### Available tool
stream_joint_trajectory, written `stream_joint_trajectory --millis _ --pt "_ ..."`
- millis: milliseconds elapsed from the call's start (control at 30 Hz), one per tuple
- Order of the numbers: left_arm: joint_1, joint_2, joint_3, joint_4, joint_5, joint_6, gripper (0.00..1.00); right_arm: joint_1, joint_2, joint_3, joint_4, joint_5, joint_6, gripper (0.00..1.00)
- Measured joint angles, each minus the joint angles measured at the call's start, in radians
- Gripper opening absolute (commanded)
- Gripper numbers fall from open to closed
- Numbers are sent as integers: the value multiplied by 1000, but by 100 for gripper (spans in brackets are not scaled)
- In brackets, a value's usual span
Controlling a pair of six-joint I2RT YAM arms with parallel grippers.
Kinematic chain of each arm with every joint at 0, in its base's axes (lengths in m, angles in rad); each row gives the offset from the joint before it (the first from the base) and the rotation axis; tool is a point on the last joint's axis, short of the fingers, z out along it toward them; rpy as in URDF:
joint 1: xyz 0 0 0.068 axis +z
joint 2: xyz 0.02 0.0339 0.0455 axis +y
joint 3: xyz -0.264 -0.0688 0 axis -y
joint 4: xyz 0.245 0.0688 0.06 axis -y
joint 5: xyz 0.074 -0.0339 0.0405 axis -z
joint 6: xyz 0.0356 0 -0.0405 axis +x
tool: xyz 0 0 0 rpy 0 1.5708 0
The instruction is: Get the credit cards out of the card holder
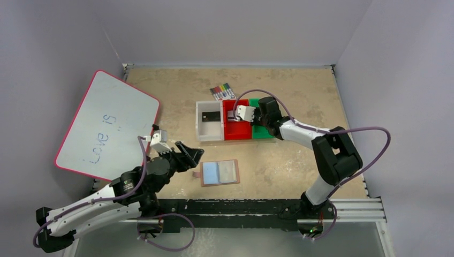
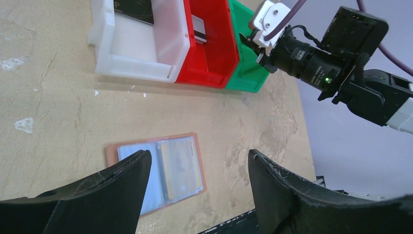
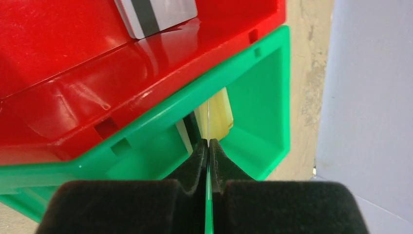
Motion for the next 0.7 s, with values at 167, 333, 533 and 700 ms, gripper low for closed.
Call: stream_joint_trajectory --millis 167,333,533,700 --pt "0 -23 0 -7 -5 0 72 -6 45 8 -1 -6 -17 0" --pt "0 -36 0 -25 -13 0 72 -14 71 41 5 -7 -33 2" --pt "0 -37 0 -29 -17 -1 72 -24 79 68 3 -29 -52 7" --pt "0 -37 0 -30 -17 -5 71 -33 79 81 -9 -54 -62 7"
